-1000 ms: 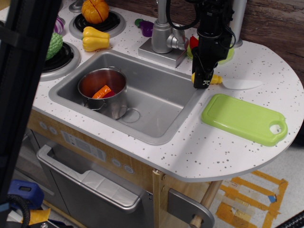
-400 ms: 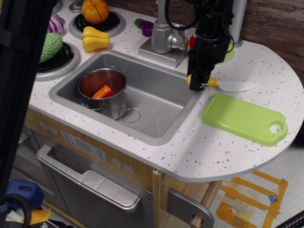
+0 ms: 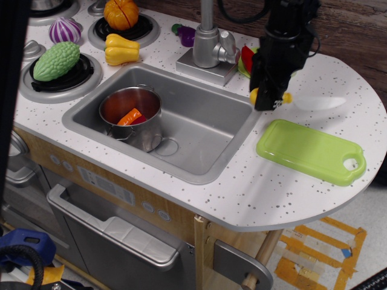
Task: Put knife on cutting board
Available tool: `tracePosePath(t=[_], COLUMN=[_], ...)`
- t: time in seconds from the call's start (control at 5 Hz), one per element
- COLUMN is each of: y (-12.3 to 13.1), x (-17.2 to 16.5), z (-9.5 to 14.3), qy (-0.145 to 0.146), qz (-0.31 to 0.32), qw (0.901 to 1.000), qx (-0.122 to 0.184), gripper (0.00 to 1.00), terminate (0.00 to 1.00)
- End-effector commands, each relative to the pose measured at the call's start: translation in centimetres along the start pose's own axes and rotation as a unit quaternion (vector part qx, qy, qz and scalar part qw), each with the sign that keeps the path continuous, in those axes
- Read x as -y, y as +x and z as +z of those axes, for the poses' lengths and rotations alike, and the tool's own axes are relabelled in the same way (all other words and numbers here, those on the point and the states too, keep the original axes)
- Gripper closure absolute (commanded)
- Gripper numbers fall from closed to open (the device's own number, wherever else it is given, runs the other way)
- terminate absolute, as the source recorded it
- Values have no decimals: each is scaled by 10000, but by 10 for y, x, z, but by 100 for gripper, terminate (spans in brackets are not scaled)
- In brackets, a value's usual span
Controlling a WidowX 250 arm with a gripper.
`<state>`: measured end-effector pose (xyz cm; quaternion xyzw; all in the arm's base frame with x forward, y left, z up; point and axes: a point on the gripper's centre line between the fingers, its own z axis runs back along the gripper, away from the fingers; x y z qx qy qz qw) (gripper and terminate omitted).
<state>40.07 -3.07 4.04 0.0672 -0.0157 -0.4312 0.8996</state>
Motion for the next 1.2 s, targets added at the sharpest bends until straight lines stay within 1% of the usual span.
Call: tracePosePath(t=[0.0, 0.2, 0.4, 0.6, 0.8, 1.0], y=[3, 5, 12, 14, 17, 18], x=[15, 28, 32, 37, 46, 53], z=[37, 30, 20, 15, 10, 7], qy=[283, 226, 176, 167, 186, 190], qz=[278, 389, 440, 407, 425, 423], qw=[9985, 9976, 9961, 9956, 9953, 9948], qx=[377, 526, 739, 822, 849, 905], gripper=[100, 100, 100, 100, 0, 0], terminate=[0, 0, 0, 0, 0, 100])
